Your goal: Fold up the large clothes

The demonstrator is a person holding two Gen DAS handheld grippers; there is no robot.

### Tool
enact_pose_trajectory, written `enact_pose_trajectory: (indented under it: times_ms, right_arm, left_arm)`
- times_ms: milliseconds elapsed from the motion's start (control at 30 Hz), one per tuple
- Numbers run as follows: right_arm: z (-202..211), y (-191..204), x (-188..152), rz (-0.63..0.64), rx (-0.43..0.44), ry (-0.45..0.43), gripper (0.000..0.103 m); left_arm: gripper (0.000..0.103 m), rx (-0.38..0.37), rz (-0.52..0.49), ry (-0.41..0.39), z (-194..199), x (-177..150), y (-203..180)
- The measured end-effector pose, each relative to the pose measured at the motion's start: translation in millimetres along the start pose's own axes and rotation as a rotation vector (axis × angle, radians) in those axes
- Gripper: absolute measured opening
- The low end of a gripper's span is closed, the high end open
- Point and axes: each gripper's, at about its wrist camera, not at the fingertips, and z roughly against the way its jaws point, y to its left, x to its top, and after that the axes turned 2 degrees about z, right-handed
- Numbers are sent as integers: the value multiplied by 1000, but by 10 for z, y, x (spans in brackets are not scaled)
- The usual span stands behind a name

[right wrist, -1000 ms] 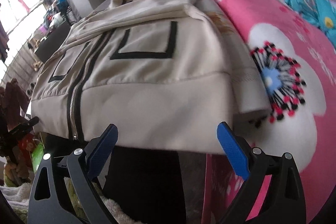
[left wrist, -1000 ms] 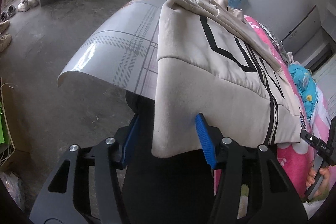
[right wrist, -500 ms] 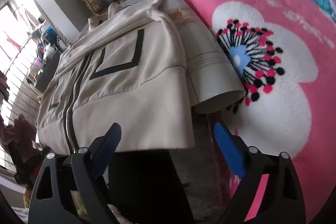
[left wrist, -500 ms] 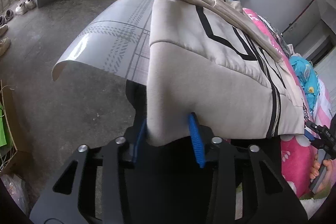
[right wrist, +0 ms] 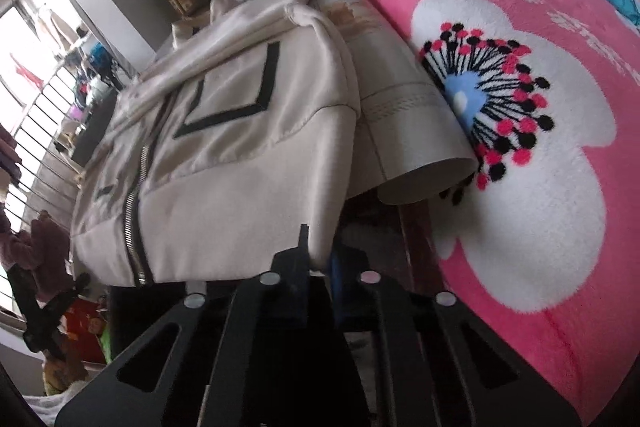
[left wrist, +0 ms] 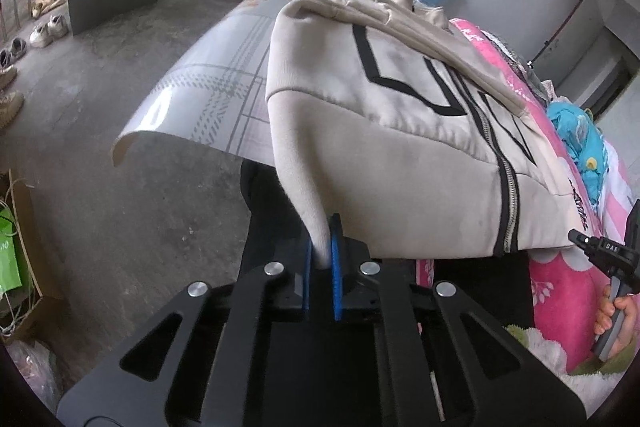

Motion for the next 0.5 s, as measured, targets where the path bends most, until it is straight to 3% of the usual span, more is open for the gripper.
enact_pose_trajectory:
  times_ms: [333, 500]
  right_arm:
    - [361, 52, 9, 15, 71, -94, 5]
    - [527, 11, -4, -18, 123, -105, 5]
  left_arm:
    - [4, -33, -75, -109, 509, 33, -194]
    - [4, -65, -112, -122, 749, 40, -252]
